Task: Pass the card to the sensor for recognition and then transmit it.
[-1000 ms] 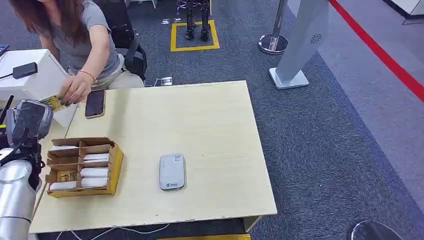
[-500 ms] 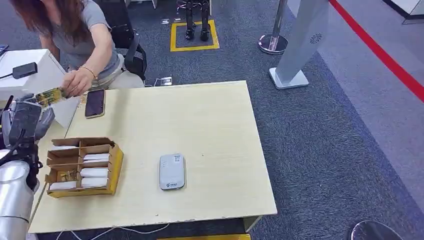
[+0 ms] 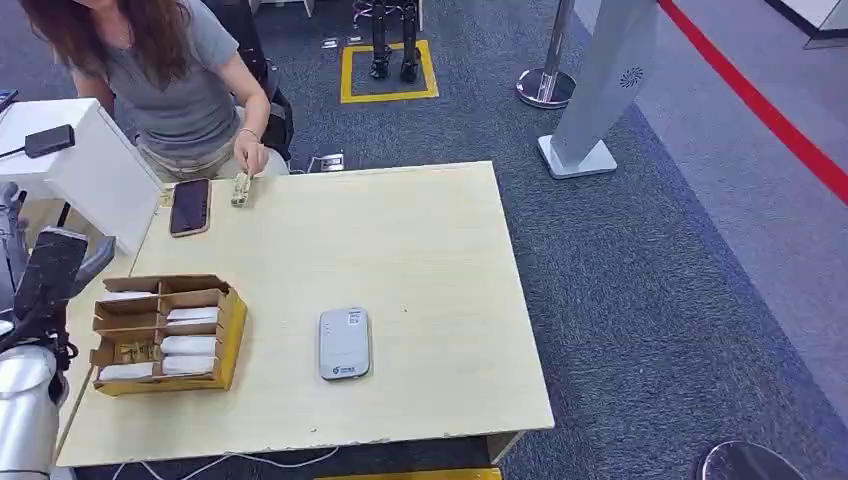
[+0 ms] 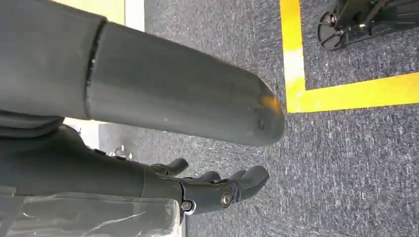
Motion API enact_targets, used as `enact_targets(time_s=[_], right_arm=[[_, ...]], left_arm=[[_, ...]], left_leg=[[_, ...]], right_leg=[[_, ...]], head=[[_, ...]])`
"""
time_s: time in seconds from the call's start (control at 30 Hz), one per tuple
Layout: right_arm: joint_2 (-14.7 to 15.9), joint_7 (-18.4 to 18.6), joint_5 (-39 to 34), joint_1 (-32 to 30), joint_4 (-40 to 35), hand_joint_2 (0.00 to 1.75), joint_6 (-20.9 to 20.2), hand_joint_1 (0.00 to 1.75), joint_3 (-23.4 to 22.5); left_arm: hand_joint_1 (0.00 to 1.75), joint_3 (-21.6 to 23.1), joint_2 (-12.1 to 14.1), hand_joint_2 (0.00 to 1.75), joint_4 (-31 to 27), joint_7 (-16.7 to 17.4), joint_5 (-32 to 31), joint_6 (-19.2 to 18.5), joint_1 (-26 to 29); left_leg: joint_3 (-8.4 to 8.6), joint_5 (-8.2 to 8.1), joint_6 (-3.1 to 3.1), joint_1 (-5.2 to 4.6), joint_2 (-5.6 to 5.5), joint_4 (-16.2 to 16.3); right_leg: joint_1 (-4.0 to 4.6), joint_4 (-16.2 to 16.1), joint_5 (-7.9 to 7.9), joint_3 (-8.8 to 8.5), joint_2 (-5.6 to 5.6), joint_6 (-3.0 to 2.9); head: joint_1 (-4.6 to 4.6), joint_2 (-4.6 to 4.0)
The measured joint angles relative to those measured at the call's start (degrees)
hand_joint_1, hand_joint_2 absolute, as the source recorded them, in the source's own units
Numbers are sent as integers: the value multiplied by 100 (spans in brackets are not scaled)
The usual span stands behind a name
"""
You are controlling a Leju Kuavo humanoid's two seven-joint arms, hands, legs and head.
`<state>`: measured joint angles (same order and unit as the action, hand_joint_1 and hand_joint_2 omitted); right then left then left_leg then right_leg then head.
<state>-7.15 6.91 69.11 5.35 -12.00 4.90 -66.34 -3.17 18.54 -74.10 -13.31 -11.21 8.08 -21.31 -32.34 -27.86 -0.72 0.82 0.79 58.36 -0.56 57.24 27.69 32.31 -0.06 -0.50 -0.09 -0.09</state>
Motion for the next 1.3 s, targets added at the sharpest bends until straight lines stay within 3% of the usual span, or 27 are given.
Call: enact_targets(time_s=[0.33, 0.43, 0.57, 0.7, 1.03, 1.3], right_arm=[[-2, 15, -81, -15, 0, 0, 22, 0, -52], [-2, 24, -140, -35, 0, 0, 63, 0, -98], [-26, 109, -190, -64, 0, 0, 76, 0, -140], [-77, 149, -192, -76, 0, 0, 85, 0, -186], [-122, 179, -194, -74, 0, 0, 87, 0, -229], [-142, 243, -212, -76, 0, 0, 171, 0, -264]], left_arm=[[0, -50, 74, 175, -1026, 20, -465, 245, 698], [0, -174, 153, 175, -1445, 142, -1222, 653, 1114], [0, -453, 168, 175, -2212, 416, -3224, 1343, 2060], [0, -597, 89, 175, -2769, 724, -4605, 1841, 2824], [0, -728, -28, 175, -3278, 909, -4961, 1920, 3333], [0, -1172, -324, 175, -3402, 1484, -6539, 2271, 3731]], left_leg=[[-2, 1, 0, 1, -3, -1], [2, -3, -1, 1, 7, -3], [1, -15, -2, 1, 6, -3], [-1, -22, 3, 0, 1, -3], [2, -19, 3, 1, -5, -3], [3, -21, 3, 0, -5, -3]], right_leg=[[0, 0, 0, -2, -3, 0], [0, 1, 1, -3, 6, -1], [0, -3, 12, 0, 5, 4], [0, -5, 19, 0, -2, 7], [0, -4, 15, -9, -10, 6], [0, -5, 18, -8, -9, 6]], head=[[2, 0], [0, 0], [2, 0], [4, 0], [7, 0], [9, 0]])
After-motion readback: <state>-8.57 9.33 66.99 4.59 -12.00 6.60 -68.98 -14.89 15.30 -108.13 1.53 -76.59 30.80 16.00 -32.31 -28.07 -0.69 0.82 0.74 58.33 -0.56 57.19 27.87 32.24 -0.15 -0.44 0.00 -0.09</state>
